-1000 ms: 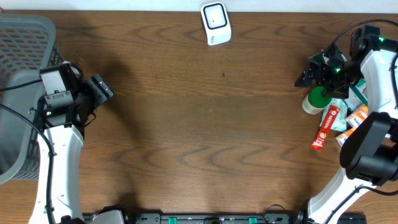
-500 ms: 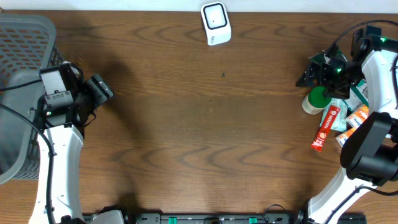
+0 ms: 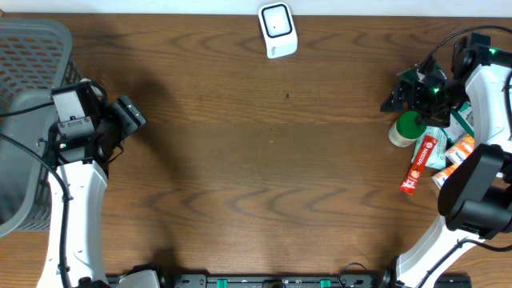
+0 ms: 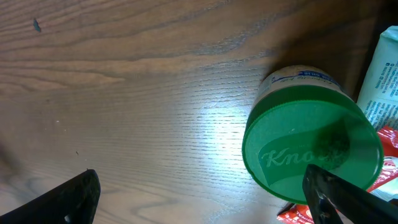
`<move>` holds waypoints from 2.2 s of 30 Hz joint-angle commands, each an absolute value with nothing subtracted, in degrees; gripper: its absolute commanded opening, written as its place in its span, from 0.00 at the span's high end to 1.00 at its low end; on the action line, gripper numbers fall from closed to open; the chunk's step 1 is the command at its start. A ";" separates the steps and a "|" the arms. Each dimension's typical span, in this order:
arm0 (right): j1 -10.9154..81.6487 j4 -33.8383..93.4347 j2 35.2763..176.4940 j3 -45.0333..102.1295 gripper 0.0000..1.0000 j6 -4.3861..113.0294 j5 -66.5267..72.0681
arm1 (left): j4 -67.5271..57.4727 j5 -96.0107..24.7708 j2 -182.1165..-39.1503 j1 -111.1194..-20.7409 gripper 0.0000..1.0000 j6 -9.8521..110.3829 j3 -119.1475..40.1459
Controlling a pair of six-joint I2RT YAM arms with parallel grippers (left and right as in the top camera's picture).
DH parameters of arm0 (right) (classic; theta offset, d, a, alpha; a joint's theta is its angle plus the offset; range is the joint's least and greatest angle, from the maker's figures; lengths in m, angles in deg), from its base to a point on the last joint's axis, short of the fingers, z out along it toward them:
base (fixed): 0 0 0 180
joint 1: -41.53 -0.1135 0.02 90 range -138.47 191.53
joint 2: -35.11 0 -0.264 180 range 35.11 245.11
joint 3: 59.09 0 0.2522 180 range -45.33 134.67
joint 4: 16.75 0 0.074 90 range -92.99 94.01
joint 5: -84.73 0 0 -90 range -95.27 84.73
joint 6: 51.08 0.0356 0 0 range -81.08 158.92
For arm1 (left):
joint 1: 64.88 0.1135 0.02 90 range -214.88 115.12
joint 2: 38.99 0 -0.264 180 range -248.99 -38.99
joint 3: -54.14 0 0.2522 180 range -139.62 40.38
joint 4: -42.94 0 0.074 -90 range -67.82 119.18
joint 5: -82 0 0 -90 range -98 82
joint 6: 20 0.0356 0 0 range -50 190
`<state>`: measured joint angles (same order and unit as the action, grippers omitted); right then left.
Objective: Scan the item barcode
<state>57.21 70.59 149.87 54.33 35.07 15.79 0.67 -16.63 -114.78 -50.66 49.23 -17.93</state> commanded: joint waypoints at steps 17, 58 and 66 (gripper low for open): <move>49.43 70.48 104.58 54.39 0.01 34.13 15.96 | 0.54 -16.28 -115.04 -50.42 0.15 49.58 -17.82; 38.79 19.80 41.40 -1.78 0.01 21.75 2.80 | 0.54 -16.28 -115.04 -50.42 0.15 49.56 -17.82; 40.89 -9.75 35.69 -24.60 0.01 25.82 4.44 | 0.54 -16.28 -115.04 -50.42 0.15 49.56 -17.82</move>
<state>40.03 -5.27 36.11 -19.42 22.85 4.09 0.67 -16.63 -114.78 -50.66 49.23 -17.93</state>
